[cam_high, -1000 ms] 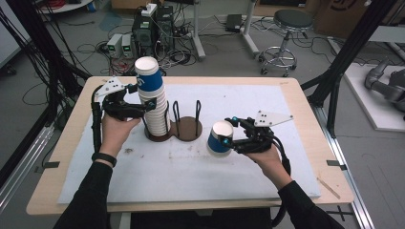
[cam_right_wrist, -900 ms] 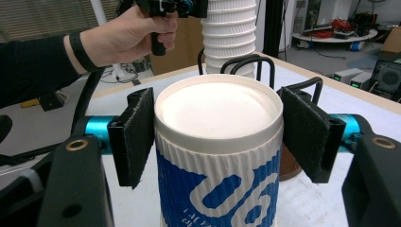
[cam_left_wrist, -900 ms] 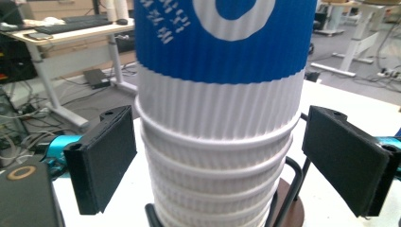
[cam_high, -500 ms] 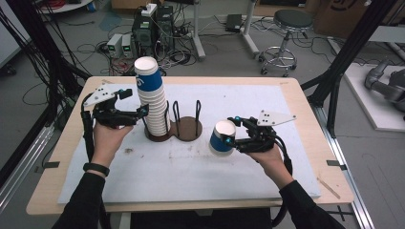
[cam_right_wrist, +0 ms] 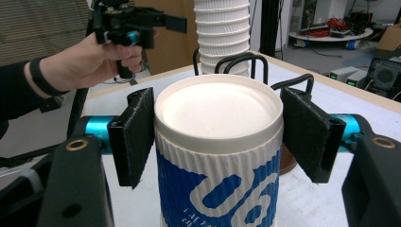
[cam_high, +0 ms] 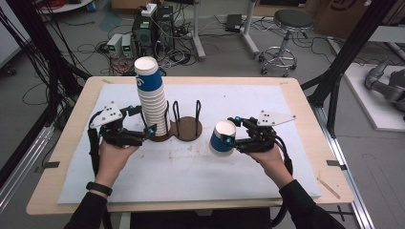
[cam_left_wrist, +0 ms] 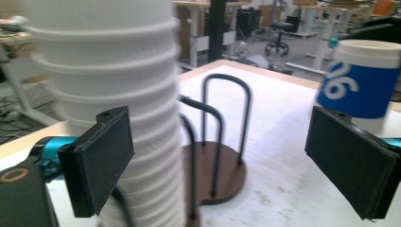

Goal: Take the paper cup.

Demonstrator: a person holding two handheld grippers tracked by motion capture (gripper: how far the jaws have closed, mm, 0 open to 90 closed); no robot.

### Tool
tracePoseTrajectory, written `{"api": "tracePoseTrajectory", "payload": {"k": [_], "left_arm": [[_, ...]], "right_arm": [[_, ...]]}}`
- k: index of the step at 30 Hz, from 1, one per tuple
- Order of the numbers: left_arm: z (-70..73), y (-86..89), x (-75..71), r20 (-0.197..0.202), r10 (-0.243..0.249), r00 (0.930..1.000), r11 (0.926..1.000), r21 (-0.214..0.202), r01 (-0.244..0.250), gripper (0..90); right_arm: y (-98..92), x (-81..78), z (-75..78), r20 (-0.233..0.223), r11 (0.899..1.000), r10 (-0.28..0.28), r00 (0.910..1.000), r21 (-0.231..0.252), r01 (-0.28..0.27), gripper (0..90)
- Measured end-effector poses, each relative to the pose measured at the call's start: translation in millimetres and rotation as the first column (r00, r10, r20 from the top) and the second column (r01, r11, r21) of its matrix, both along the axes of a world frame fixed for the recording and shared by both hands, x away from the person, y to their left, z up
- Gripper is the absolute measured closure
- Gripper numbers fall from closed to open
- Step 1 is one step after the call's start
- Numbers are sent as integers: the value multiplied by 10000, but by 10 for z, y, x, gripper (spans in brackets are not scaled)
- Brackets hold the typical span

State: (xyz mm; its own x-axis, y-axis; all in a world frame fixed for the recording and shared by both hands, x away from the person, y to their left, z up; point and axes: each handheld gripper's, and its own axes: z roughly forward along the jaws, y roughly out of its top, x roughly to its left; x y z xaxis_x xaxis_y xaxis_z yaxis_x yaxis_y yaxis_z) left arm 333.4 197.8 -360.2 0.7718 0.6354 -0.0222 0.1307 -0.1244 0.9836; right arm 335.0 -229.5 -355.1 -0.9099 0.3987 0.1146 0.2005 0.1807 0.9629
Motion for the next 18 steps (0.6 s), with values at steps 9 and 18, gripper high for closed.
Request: {"api": "tracePoseTrajectory", "payload": {"k": [9, 18], "left_arm": [[-138, -268, -103, -165, -803, 9966, 9960, 379, 808, 86], [-286, -381, -143, -39, -1395, 9902, 9884, 606, 1395, 86]], "right_arm": [[-28, 11, -32, -39, 9999, -114, 9999, 12, 114, 312], [-21, 1, -28, 3, 9998, -209, 9998, -32, 209, 312]]}}
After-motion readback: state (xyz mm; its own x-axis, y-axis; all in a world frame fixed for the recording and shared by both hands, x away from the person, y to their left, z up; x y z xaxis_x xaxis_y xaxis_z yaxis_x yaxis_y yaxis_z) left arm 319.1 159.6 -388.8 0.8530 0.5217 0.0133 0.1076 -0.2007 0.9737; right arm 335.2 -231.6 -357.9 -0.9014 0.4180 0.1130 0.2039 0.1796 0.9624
